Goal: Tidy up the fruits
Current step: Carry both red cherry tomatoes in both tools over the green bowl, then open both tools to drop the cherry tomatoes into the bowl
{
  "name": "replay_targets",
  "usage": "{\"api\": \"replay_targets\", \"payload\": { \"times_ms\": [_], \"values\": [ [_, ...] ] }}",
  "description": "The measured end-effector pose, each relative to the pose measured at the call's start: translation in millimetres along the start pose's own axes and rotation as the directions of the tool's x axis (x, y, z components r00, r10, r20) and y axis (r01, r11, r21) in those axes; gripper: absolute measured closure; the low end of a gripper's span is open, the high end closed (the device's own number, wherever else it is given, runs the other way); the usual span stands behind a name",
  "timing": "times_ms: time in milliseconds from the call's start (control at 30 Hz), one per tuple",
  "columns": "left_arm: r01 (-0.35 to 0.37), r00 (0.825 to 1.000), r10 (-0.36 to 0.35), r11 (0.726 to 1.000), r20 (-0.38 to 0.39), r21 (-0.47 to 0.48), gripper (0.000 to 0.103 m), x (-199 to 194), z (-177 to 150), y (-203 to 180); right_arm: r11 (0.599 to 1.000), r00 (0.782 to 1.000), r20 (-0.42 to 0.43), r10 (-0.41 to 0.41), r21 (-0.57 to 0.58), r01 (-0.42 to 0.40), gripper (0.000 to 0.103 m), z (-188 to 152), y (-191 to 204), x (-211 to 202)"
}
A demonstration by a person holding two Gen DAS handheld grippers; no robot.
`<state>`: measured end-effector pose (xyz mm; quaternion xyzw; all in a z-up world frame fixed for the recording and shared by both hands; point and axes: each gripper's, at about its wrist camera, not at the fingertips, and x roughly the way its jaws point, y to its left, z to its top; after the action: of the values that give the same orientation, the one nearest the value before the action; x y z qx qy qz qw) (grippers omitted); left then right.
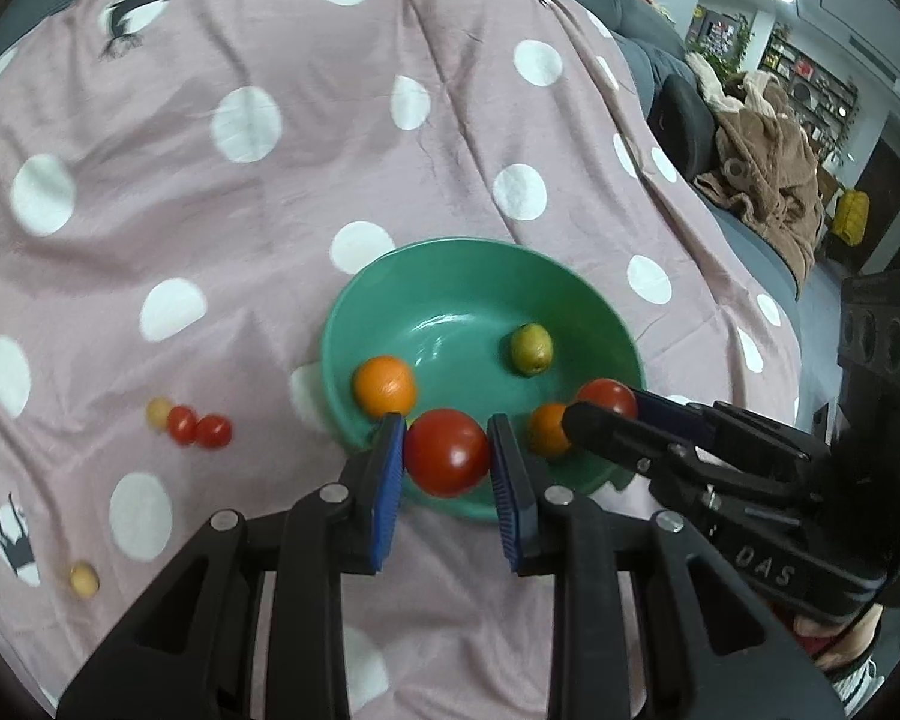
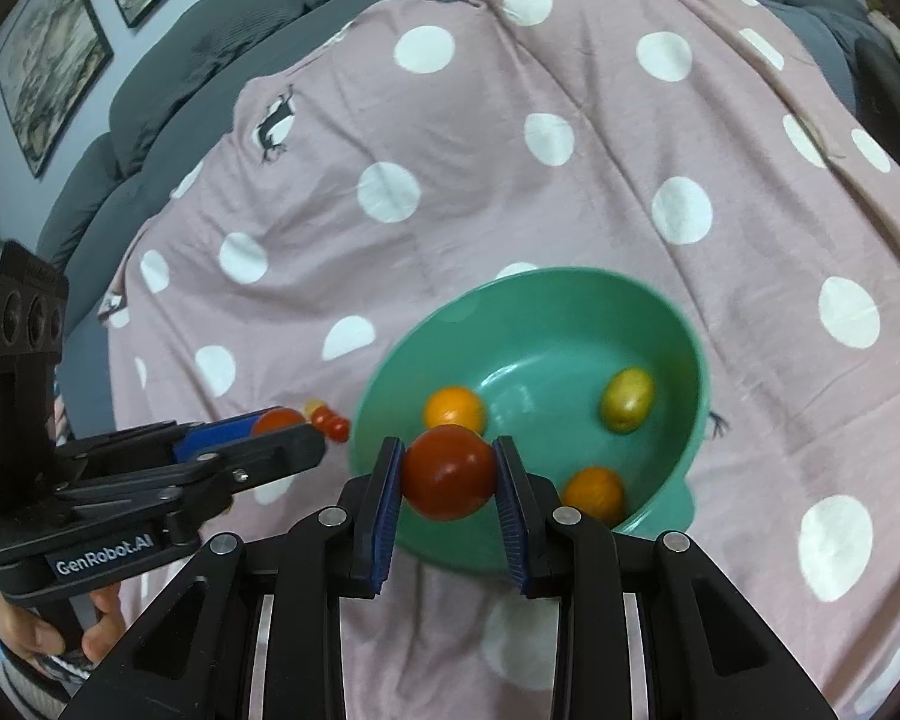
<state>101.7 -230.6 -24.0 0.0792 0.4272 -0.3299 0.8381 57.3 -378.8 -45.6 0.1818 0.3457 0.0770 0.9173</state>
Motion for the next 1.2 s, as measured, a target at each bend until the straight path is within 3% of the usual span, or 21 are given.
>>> {"api": "replay_targets", "payload": {
  "times_ms": [467, 1200],
  "values": [
    [-0.032, 0.995, 0.036, 0.998, -0.091, 0.049, 0.076, 51.4, 13.9, -12.7, 1.000, 1.000, -0.015, -0.026, 0.001, 0.026, 0.071, 10.9, -24.7, 16.8],
    [-0.072, 0.987, 0.078, 0.996, -0.138, 0.053, 0.076, 68.6, 4.3, -7.3, 0.998, 0.997, -0.053, -0.064, 0.009, 0.065, 0.071, 7.7, -32.2, 28.9]
  ]
}}
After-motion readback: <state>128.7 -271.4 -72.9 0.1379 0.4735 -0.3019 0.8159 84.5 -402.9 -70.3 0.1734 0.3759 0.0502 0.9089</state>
